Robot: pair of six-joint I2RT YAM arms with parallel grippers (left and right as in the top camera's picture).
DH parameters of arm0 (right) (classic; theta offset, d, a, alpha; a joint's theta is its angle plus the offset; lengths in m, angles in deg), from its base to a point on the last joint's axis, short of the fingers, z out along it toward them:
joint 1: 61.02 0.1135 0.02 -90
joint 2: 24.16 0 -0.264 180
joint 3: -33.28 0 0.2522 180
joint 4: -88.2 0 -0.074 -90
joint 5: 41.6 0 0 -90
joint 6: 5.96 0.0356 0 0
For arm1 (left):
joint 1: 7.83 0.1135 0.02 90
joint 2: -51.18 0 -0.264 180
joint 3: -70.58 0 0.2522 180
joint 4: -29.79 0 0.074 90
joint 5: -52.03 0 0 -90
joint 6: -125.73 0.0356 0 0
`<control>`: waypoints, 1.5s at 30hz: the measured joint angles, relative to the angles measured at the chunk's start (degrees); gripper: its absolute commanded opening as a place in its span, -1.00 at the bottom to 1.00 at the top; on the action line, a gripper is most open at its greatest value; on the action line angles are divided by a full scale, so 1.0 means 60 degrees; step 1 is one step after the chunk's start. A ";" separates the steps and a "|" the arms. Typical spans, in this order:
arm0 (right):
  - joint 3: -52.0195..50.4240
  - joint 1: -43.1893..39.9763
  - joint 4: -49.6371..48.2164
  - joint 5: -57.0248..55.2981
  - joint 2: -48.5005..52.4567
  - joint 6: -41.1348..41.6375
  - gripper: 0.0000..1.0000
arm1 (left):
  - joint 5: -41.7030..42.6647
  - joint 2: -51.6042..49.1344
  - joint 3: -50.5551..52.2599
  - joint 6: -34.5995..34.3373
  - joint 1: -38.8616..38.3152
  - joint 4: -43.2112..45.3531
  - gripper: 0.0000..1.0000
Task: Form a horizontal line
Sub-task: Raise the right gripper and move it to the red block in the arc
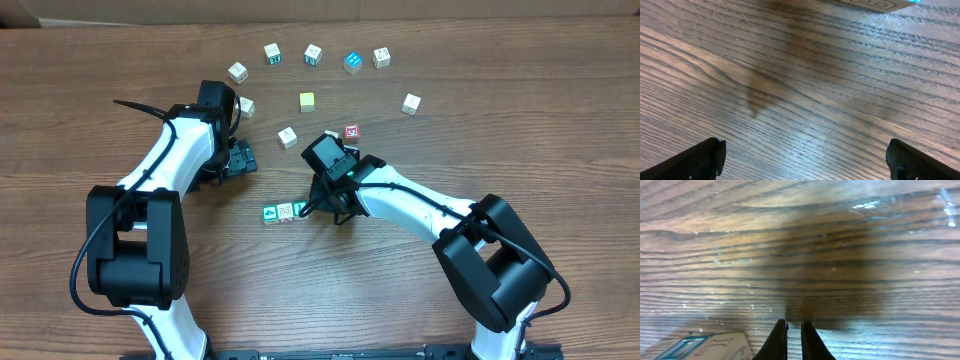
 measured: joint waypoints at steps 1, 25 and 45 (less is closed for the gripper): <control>0.0000 0.0000 0.0106 -0.0033 0.0000 -0.0011 -0.77 | 0.0000 -0.0004 0.0000 0.0000 0.0000 0.0000 0.99; 0.6528 -0.1883 0.3289 -0.1348 0.0222 -0.2550 0.41 | 0.0000 -0.0004 0.0004 0.0000 0.0000 0.0000 0.99; 0.6510 -0.2229 0.3796 -0.1450 0.2721 -0.2787 0.20 | 0.0000 -0.0004 0.0004 0.0000 0.0000 0.0000 0.99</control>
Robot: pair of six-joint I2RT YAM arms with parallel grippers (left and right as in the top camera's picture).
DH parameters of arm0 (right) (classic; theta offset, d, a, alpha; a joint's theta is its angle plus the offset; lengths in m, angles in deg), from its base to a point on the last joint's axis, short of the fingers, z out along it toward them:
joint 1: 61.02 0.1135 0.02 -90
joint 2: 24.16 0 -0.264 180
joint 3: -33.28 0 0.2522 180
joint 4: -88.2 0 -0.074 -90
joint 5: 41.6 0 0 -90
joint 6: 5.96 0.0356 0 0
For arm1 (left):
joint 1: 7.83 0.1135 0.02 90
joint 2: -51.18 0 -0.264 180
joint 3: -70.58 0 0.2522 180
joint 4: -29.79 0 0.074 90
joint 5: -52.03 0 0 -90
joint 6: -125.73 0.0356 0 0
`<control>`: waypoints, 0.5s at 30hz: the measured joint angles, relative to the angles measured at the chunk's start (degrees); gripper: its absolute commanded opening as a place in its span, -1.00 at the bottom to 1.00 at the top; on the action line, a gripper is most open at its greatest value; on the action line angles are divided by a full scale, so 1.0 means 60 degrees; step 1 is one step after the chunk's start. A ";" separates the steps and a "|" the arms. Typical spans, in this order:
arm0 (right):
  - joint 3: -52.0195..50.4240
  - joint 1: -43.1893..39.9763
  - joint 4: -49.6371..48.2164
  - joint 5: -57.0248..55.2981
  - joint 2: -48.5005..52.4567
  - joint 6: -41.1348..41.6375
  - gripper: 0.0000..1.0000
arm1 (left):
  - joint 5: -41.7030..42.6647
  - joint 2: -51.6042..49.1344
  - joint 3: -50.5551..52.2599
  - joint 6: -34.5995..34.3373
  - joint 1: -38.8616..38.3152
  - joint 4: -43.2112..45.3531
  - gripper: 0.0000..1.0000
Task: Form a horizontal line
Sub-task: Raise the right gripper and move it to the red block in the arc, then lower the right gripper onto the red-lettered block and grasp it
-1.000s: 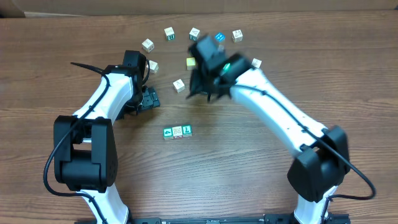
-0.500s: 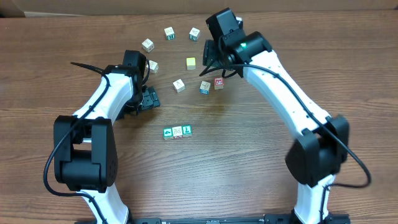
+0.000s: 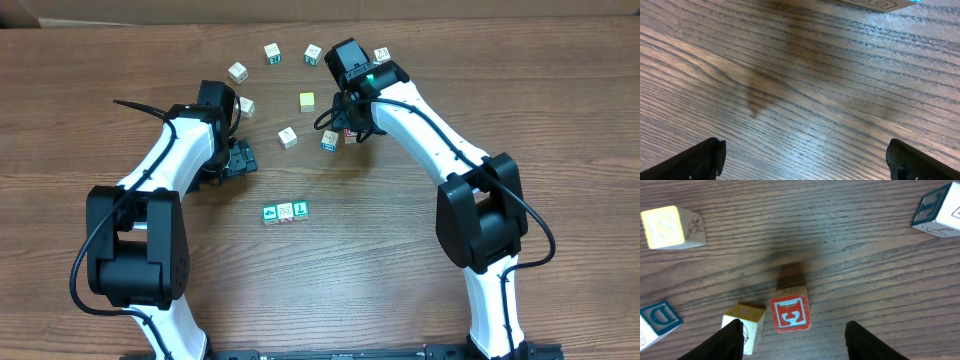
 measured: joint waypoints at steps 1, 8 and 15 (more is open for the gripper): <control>0.0000 0.0000 -0.0004 0.0000 0.0036 0.0000 0.19 | 0.0000 0.0000 0.0000 0.0000 0.0000 0.0000 0.99; -0.0135 -0.0007 -0.0149 0.0000 0.0157 0.0000 0.08 | 0.0000 0.0000 0.0000 0.0000 0.0000 0.0000 0.99; -0.0441 -0.0007 -0.0437 0.0000 0.0364 -0.0004 0.08 | 0.0000 0.0000 0.0000 0.0000 0.0000 0.0000 0.99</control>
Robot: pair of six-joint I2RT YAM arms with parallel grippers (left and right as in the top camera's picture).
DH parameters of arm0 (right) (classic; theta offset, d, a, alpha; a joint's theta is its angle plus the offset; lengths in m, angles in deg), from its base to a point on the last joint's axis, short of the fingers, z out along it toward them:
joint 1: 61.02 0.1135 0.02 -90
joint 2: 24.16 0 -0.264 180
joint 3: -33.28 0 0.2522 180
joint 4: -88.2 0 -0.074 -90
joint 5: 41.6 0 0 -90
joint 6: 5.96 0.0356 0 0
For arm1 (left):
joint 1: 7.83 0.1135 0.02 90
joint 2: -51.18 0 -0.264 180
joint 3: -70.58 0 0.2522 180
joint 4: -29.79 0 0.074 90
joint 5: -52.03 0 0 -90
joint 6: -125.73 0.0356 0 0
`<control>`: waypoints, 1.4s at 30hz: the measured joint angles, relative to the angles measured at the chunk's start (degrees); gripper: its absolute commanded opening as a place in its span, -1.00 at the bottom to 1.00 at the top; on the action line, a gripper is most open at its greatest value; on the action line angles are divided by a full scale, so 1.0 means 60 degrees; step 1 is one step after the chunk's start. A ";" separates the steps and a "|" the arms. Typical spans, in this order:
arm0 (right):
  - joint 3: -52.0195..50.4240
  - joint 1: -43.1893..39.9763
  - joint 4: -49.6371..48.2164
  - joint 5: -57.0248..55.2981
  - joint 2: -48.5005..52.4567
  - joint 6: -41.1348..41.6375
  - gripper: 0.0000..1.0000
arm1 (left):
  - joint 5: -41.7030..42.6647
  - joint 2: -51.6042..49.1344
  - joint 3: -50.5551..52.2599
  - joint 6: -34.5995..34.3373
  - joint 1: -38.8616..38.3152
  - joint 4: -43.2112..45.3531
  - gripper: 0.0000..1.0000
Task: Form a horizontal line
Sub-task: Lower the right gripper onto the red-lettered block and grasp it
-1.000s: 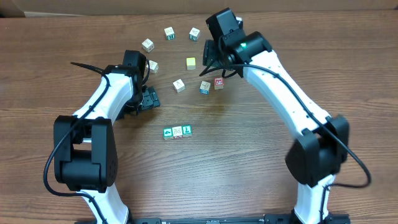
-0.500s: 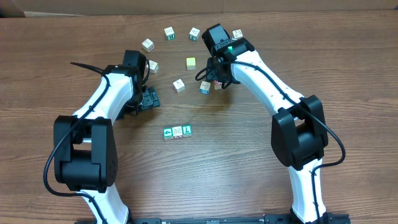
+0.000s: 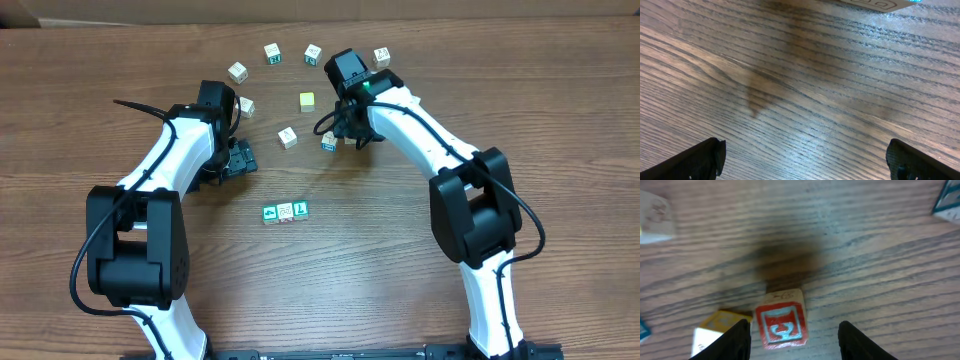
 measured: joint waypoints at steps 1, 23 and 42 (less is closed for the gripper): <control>-0.0015 0.0000 -0.0026 0.0000 0.0047 -0.0004 0.07 | 0.0000 0.0000 0.0000 0.0000 0.0000 0.0000 0.99; -0.0044 -0.0004 -0.0073 -0.0069 0.0182 -0.0040 -0.11 | 0.0000 0.0004 0.0000 0.0000 0.0000 0.0000 0.99; -0.0044 0.0000 -0.0131 -0.0146 0.0182 -0.0033 -0.21 | 0.0000 0.0004 0.0000 0.0000 0.0000 0.0000 0.99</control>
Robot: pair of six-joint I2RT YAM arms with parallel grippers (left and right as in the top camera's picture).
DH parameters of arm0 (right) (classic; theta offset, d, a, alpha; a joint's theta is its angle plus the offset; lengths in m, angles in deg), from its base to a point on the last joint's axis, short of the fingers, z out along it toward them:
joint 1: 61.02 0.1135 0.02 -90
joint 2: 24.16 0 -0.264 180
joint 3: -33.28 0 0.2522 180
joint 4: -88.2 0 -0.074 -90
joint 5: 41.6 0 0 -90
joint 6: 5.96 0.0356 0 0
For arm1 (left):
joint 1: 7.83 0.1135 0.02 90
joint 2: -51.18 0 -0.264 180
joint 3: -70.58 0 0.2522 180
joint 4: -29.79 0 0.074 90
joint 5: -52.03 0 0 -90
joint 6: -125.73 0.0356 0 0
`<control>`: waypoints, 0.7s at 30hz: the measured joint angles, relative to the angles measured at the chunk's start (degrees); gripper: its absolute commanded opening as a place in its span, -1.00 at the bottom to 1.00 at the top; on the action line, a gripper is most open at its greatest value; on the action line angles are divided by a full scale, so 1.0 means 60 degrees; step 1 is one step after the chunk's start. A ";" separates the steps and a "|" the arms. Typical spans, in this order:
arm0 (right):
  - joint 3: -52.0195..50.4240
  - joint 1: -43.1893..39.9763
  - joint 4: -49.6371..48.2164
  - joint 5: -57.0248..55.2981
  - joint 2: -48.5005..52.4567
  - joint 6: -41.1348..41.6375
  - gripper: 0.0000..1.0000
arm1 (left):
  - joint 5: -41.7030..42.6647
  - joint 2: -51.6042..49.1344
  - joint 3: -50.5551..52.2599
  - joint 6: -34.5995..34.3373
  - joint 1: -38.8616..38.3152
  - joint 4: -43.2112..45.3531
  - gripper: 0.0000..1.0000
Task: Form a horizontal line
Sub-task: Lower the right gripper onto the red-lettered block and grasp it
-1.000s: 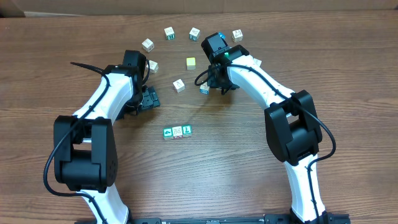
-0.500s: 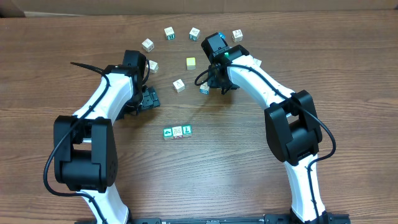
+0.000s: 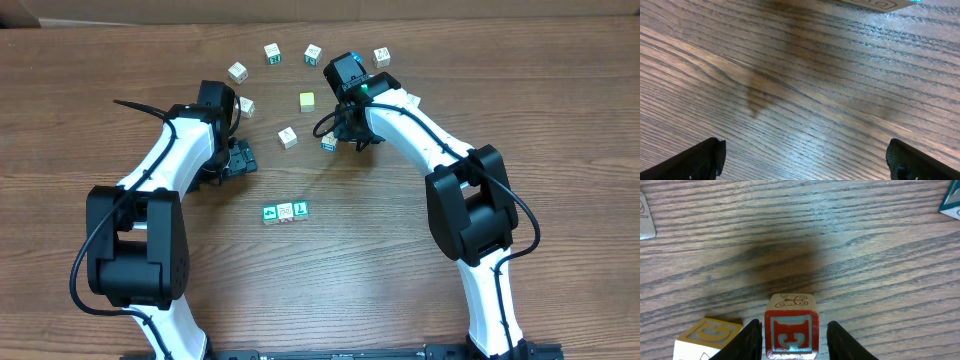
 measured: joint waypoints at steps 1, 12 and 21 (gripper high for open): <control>0.0000 0.0000 -0.0033 -0.0004 0.0000 0.0000 -0.21 | 0.0000 -0.0004 0.0000 0.0000 0.0000 0.0000 0.99; 0.0000 0.0000 -0.0160 -0.0004 0.0000 0.0004 -0.33 | 0.0000 0.0000 0.0000 0.0000 0.0000 0.0000 0.99; 0.0000 0.0000 -0.0098 -0.0015 0.0000 0.0007 -0.53 | 0.0000 -0.0004 0.0000 0.0000 0.0000 0.0000 0.99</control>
